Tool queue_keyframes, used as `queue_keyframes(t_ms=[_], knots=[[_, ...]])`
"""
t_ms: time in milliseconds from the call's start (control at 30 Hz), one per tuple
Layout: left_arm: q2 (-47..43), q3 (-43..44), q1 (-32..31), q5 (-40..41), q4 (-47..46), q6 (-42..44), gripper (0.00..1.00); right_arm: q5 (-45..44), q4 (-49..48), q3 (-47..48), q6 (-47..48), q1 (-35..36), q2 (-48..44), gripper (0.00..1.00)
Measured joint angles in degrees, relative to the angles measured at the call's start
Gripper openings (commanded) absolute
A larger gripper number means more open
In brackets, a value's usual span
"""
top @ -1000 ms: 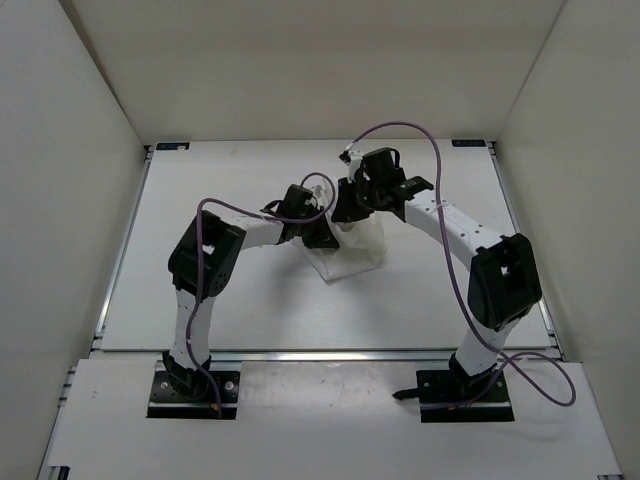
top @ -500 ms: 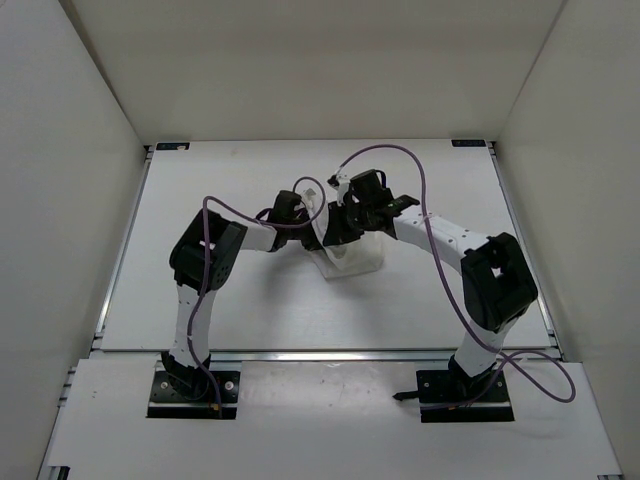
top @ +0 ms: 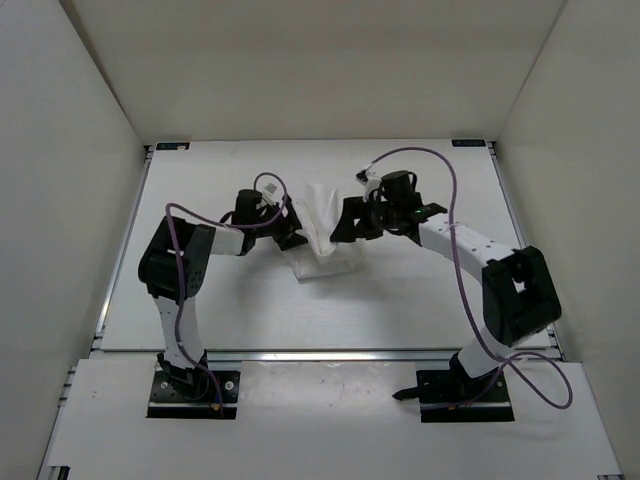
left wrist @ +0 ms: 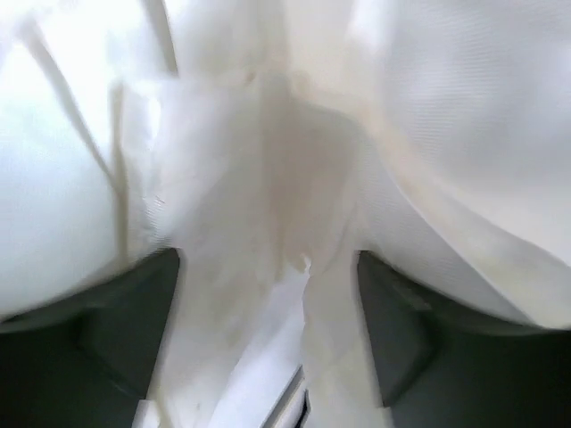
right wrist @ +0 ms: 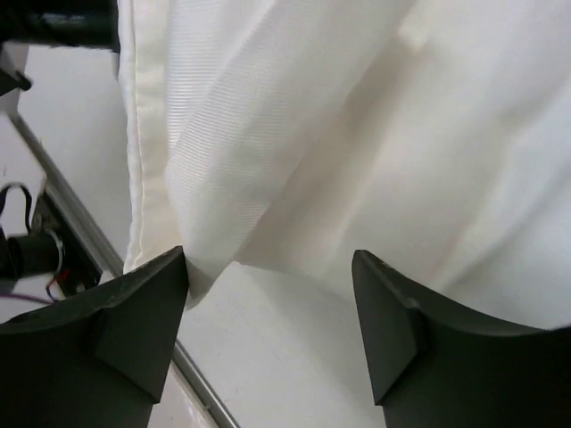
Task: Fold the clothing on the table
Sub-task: Fold the skirt
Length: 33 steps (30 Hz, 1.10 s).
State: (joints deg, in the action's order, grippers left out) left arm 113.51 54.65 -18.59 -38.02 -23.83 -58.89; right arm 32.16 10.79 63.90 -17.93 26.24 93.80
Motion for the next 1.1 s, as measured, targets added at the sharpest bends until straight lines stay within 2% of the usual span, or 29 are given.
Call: queue_keyframes(t_ms=[133, 300, 367, 433, 500, 600, 633, 700, 733, 767, 867, 1000, 1100], knots=[[-6.9, 0.4, 4.3, 4.0, 5.9, 3.0, 0.99, -2.1, -1.2, -0.3, 0.2, -2.8, -6.4, 0.74], [-16.9, 1.7, 7.0, 12.9, 15.7, 8.4, 0.99, -3.4, -3.9, 0.0, 0.0, -2.3, -8.1, 0.66], [-21.4, 1.4, 7.8, 16.5, 18.7, 10.2, 0.99, -4.7, -4.9, -0.7, -0.1, -1.9, -7.4, 0.58], [-25.9, 1.3, 8.3, 19.6, 21.4, 12.3, 0.99, -6.2, -5.0, -1.5, -0.1, -1.7, -6.3, 0.45], [-29.5, 1.3, 8.5, 21.8, 23.6, 14.5, 0.99, -7.6, -4.7, -1.8, 0.0, -1.5, -4.5, 0.40], [-32.9, 0.9, 7.0, 24.4, 25.6, 17.1, 0.85, -9.1, -3.9, -1.7, 0.5, -1.2, -0.9, 0.37], [-33.8, 0.3, 5.8, 25.2, 25.9, 17.7, 0.81, -9.4, -3.5, -1.5, 0.7, -1.0, 0.2, 0.32], [-35.5, -2.1, 3.0, 26.1, 25.8, 18.7, 0.53, -10.0, -2.5, -0.5, 1.6, -0.7, 2.5, 0.20], [-35.9, -3.5, 1.6, 26.4, 25.9, 18.7, 0.45, -10.3, -2.2, 0.4, 1.8, -0.4, 3.7, 0.06], [-36.1, -4.6, 0.2, 26.7, 25.6, 19.0, 0.29, -10.6, -1.8, 1.3, 2.2, -0.3, 4.7, 0.00], [-34.8, -6.7, -4.7, 28.6, 26.6, 20.6, 0.00, -10.9, -0.6, 4.9, 2.6, 0.0, 7.3, 0.00], [-30.2, -6.2, -10.6, 32.7, 27.0, 23.1, 0.00, -11.3, -0.7, 6.4, 3.0, 0.0, 8.1, 0.00], [-25.9, -6.4, -12.6, 33.6, 27.0, 23.6, 0.00, -11.4, -1.3, 5.9, 2.8, -0.2, 8.5, 0.00]])
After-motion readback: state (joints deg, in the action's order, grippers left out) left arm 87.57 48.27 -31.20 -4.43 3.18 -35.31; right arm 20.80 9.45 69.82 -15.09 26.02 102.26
